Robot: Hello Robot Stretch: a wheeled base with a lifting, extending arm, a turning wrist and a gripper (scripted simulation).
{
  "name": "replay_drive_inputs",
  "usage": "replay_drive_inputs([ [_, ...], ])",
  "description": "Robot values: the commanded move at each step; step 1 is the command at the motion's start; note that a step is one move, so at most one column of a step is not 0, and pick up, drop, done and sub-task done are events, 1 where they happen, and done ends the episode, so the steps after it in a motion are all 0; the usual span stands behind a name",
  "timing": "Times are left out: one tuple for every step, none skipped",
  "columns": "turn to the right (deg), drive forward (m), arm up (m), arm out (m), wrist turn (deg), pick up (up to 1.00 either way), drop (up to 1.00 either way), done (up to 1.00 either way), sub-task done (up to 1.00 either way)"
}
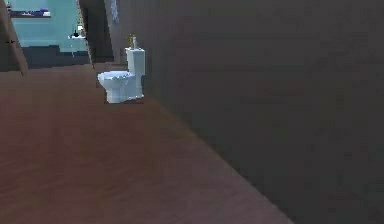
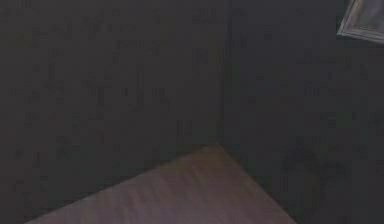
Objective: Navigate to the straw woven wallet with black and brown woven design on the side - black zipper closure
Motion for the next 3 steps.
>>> replay_drive_inputs([
  [-45.0, 0.0, 0.0, 0.0, 0.0, 0.0, 0.0, 0.0, 0.0],
  [-45.0, 0.0, 0.0, 0.0, 0.0, 0.0, 0.0, 0.0, 0.0],
  [-39.0, 0.0, 0.0, 0.0, 0.0, 0.0, 0.0, 0.0, 0.0],
])
